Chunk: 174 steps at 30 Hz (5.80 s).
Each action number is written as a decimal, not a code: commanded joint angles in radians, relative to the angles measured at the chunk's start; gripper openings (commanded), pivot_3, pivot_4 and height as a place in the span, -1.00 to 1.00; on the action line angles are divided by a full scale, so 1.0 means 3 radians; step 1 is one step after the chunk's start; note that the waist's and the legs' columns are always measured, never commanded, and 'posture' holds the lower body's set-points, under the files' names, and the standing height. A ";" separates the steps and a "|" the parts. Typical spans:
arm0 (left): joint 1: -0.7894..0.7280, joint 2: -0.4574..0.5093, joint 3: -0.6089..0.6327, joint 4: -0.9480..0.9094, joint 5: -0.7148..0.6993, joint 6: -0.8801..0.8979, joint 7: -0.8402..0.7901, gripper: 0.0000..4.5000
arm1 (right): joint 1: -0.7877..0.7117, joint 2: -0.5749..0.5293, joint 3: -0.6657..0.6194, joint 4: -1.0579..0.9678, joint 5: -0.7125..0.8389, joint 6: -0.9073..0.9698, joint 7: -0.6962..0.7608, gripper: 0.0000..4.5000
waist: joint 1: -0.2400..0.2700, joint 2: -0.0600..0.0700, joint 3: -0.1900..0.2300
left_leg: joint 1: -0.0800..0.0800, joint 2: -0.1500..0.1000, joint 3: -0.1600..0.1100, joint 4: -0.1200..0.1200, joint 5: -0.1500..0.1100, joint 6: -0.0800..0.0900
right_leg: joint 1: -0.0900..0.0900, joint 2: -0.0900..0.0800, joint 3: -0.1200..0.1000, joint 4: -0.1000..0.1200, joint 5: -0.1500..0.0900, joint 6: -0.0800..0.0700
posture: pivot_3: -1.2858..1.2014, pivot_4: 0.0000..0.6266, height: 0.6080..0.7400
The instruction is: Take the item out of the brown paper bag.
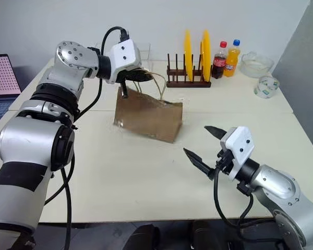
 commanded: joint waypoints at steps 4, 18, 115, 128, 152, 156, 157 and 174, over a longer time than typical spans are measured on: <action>-0.0188 0.0004 0.0079 -0.0043 0.0008 -0.0085 0.0101 -0.99 | -0.0115 0.0010 0.0046 -0.0064 -0.0034 0.0010 -0.0070 1.00 | -0.0001 0.0000 0.0000 | 0.0000 0.0000 0.0001 0.0000 0.0000 0.0000 | 0.0000 0.0000 0.0001 0.0000 0.0000 -0.0001 | 0.03 -0.52 1.00; -0.0094 0.0144 0.0066 -0.0056 0.0000 0.0188 -0.0508 -0.99 | -0.0384 0.0072 0.0107 0.0101 -0.0134 0.0070 -0.0132 1.00 | -0.0005 0.0000 0.0000 | 0.0001 -0.0001 0.0002 0.0002 0.0000 0.0000 | 0.0000 0.0000 0.0001 0.0005 0.0006 -0.0010 | 0.03 -0.52 1.00; 0.6413 0.1374 0.2579 -0.5517 -0.1603 0.1019 -0.0085 1.00 | -0.2261 0.0744 0.1123 0.2453 -0.1453 -0.0671 0.2723 -0.44 | -0.0051 0.0011 0.0000 | 0.0021 -0.0003 0.0002 0.0000 -0.0001 -0.0005 | -0.0005 -0.0036 -0.0005 0.0039 0.0001 -0.0043 | 0.03 -0.52 1.00; 0.5619 0.1665 0.1421 -0.4002 -0.1144 -0.1258 -0.0513 1.00 | -0.1064 0.0087 0.1132 0.1139 -0.1064 0.0098 0.2319 0.65 | -0.0039 0.0012 0.0001 | 0.0021 -0.0001 0.0003 -0.0004 -0.0001 -0.0004 | -0.0006 -0.0033 -0.0010 0.0040 -0.0015 -0.0034 | 0.03 -0.52 1.00; 0.5402 0.1839 0.0979 -0.4100 -0.1718 -0.1221 -0.0473 -0.84 | -0.0974 -0.0224 0.1259 0.1168 -0.0931 -0.0023 0.2255 0.67 | -0.0043 0.0013 0.0001 | 0.0021 0.0002 0.0001 -0.0003 -0.0001 -0.0004 | -0.0005 -0.0030 -0.0013 0.0040 -0.0015 -0.0032 | 0.03 -0.52 1.00; 0.5517 0.1847 0.0967 -0.4281 -0.1758 -0.1185 -0.0481 -0.98 | -0.0975 -0.0265 0.1287 0.1183 -0.0934 -0.0089 0.2296 0.67 | -0.0043 0.0012 0.0001 | 0.0020 0.0002 0.0002 -0.0003 -0.0001 -0.0004 | -0.0005 -0.0030 -0.0013 0.0039 -0.0015 -0.0032 | 0.03 -0.52 1.00; 0.5545 0.1861 0.0969 -0.4315 -0.1770 -0.1159 -0.0493 -0.98 | -0.0973 -0.0275 0.1289 0.1186 -0.0935 -0.0103 0.2304 0.67 | -0.0043 0.0012 0.0001 | 0.0021 0.0002 0.0002 -0.0003 -0.0001 -0.0004 | -0.0005 -0.0030 -0.0012 0.0039 -0.0015 -0.0032 | 0.03 -0.52 1.00; 0.5950 0.2112 0.1045 -0.5160 -0.2134 0.0333 -0.0661 -0.98 | -0.0964 -0.0393 0.1214 0.1159 -0.0798 -0.0478 0.2535 0.67 | -0.0047 0.0013 0.0001 | 0.0021 0.0003 0.0001 -0.0003 -0.0001 -0.0004 | -0.0005 -0.0025 -0.0012 0.0038 -0.0016 -0.0031 | 0.03 -0.52 1.00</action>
